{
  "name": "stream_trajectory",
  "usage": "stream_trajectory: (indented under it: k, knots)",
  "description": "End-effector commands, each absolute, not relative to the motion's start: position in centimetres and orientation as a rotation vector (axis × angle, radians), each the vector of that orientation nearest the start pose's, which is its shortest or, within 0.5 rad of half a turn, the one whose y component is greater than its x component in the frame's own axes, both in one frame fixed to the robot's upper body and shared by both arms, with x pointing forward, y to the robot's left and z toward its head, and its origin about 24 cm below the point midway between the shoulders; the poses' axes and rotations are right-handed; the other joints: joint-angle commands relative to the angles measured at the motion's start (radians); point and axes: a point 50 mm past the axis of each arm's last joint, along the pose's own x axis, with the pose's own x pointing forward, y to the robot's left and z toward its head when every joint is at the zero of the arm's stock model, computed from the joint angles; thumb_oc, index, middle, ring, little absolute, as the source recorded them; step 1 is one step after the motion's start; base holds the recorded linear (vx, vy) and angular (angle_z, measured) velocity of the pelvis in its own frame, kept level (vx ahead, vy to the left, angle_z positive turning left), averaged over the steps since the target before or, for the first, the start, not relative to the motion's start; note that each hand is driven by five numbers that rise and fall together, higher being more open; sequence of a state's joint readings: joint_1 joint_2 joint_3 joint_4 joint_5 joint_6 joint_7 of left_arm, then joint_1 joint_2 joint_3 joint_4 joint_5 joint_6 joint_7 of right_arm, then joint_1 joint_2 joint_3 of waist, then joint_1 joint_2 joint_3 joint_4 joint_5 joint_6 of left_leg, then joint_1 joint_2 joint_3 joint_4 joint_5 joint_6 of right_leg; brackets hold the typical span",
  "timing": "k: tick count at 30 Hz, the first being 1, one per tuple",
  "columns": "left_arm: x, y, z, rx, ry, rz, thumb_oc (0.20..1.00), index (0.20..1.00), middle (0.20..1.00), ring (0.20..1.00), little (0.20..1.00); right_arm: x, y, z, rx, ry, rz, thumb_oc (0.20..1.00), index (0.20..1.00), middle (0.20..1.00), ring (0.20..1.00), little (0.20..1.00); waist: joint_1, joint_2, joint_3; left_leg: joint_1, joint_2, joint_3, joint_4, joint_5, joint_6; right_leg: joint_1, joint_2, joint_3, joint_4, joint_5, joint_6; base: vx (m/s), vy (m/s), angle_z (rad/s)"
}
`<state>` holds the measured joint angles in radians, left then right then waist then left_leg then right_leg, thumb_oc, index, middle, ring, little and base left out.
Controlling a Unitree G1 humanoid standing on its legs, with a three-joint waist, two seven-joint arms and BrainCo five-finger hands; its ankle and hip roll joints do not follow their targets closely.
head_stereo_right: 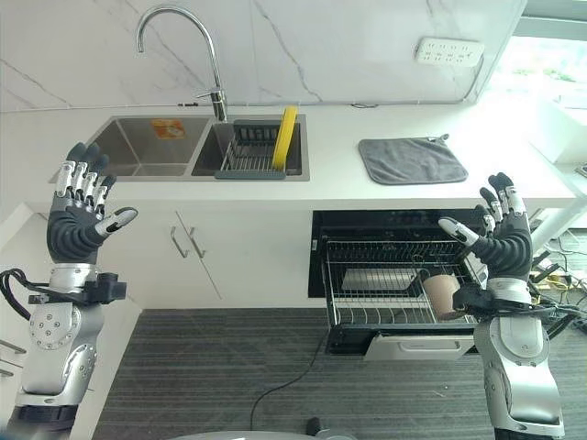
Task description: Place the dishes in the dishwasher.
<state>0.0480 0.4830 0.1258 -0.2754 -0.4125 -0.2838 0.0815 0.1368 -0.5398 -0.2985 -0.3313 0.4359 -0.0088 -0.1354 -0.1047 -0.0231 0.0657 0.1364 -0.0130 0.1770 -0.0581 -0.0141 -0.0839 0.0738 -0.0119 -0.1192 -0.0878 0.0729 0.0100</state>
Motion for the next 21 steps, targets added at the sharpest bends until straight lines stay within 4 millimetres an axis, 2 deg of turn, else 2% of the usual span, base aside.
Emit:
stream_trajectory:
  k: [1,2,4,5,6,7,10,11,13,14,15,16,17,21]
  knots:
    - [22.5,23.7,17.2,0.093,-0.664,0.043,1.000,1.000,1.000,1.000,1.000,21.0,-28.9,18.3,-0.175,-0.484,-0.251,1.000,1.000,1.000,1.000,1.000,0.005,-0.007,0.017,-0.118,0.118,0.032,0.220,0.163,-0.050,0.051,0.010,0.012,0.005,-0.028,0.039,0.03,0.022,0.14]
    - [22.4,23.7,17.1,0.099,-0.661,0.040,1.000,1.000,1.000,1.000,1.000,21.0,-29.0,18.4,-0.176,-0.484,-0.249,1.000,1.000,1.000,1.000,1.000,0.004,-0.010,0.017,-0.118,0.135,0.042,0.191,0.152,-0.049,0.051,0.002,0.007,0.004,-0.028,0.045,0.06,0.110,0.07]
    - [22.3,23.4,17.1,0.117,-0.665,0.027,1.000,1.000,1.000,1.000,1.000,21.3,-29.1,18.5,-0.178,-0.487,-0.250,1.000,1.000,1.000,1.000,1.000,0.006,-0.008,0.014,-0.082,0.161,0.090,0.047,0.131,-0.033,0.056,-0.017,-0.016,0.001,-0.036,0.063,0.14,0.291,-0.07]
    - [22.4,23.3,17.3,0.122,-0.672,0.018,1.000,1.000,1.000,1.000,1.000,21.5,-28.9,18.6,-0.183,-0.496,-0.252,1.000,1.000,1.000,1.000,1.000,0.009,-0.002,0.014,-0.073,0.169,0.112,-0.025,0.151,-0.033,0.063,-0.030,-0.032,0.001,-0.043,0.072,0.17,0.426,-0.02]
    - [22.8,23.2,17.4,0.115,-0.674,0.017,1.000,1.000,1.000,1.000,1.000,21.7,-28.8,18.8,-0.193,-0.503,-0.249,1.000,1.000,1.000,1.000,1.000,0.008,-0.001,0.013,-0.087,0.167,0.116,-0.029,0.151,-0.033,0.070,-0.039,-0.036,0.001,-0.050,0.074,0.20,0.531,0.03]
    - [23.1,23.2,17.3,0.105,-0.668,0.018,1.000,1.000,1.000,1.000,1.000,21.8,-28.8,19.0,-0.205,-0.509,-0.249,1.000,1.000,1.000,1.000,1.000,0.005,-0.001,0.005,-0.089,0.152,0.107,-0.029,0.109,-0.023,0.069,-0.057,-0.035,0.001,-0.049,0.083,0.18,0.455,0.09]
    - [23.1,23.3,17.7,0.107,-0.674,0.001,1.000,1.000,1.000,1.000,1.000,21.4,-29.1,19.5,-0.191,-0.519,-0.245,1.000,1.000,1.000,1.000,1.000,-0.006,0.003,-0.013,-0.067,0.127,0.083,-0.029,0.070,-0.009,0.059,-0.080,-0.045,0.001,-0.032,0.103,0.18,0.411,-0.08]
    - [23.2,23.2,17.8,0.106,-0.674,-0.012,1.000,1.000,1.000,1.000,1.000,21.2,-29.1,19.4,-0.181,-0.523,-0.240,1.000,1.000,1.000,1.000,1.000,-0.006,0.000,-0.014,-0.061,0.119,0.076,-0.029,0.059,-0.001,0.048,-0.092,-0.056,0.031,-0.012,0.113,0.13,0.264,-0.54]
    - [23.4,23.1,17.7,0.108,-0.665,-0.023,1.000,1.000,1.000,1.000,1.000,21.0,-28.6,19.1,-0.181,-0.523,-0.216,1.000,1.000,1.000,1.000,1.000,-0.021,-0.001,-0.007,-0.057,0.126,0.068,-0.029,0.061,0.009,-0.033,-0.084,-0.038,0.197,0.011,0.136,0.12,0.137,-0.37]
    - [23.5,23.1,17.6,0.117,-0.662,-0.011,1.000,1.000,1.000,1.000,1.000,21.3,-28.1,18.9,-0.182,-0.517,-0.187,1.000,1.000,1.000,1.000,1.000,-0.021,-0.005,-0.006,-0.054,0.126,0.056,-0.029,0.058,0.005,-0.067,-0.096,-0.036,0.170,0.035,0.143,0.11,-0.047,-0.27]
    - [23.7,23.3,17.8,0.111,-0.663,-0.005,1.000,1.000,1.000,1.000,1.000,21.6,-27.8,18.6,-0.189,-0.510,-0.173,1.000,1.000,1.000,1.000,1.000,-0.025,-0.011,0.003,-0.045,0.121,0.056,-0.029,0.044,0.004,-0.099,-0.115,-0.031,0.174,0.094,0.155,0.08,-0.149,-0.33]
    - [23.6,23.8,18.0,0.091,-0.664,-0.006,1.000,1.000,1.000,1.000,1.000,21.8,-27.9,18.6,-0.190,-0.511,-0.166,1.000,1.000,1.000,1.000,1.000,-0.013,-0.007,0.006,-0.047,0.143,0.077,-0.029,0.051,0.001,-0.087,-0.112,-0.066,0.140,0.041,0.145,0.08,-0.247,-0.28]
    - [23.7,23.7,18.0,0.068,-0.666,-0.018,1.000,1.000,1.000,1.000,1.000,22.1,-28.6,18.9,-0.197,-0.502,-0.210,1.000,1.000,1.000,1.000,1.000,0.003,-0.015,0.000,-0.048,0.157,0.094,-0.029,0.050,-0.002,-0.034,-0.094,-0.107,0.042,-0.004,0.118,0.05,-0.228,-0.02]
    - [23.8,22.7,17.8,0.015,-0.675,-0.022,1.000,1.000,1.000,1.000,1.000,22.8,-27.9,19.3,-0.178,-0.535,-0.241,1.000,1.000,1.000,1.000,1.000,0.008,-0.015,-0.007,-0.040,0.158,0.112,-0.029,0.052,-0.001,0.009,-0.071,-0.111,0.001,-0.014,0.095,0.02,-0.173,0.28]
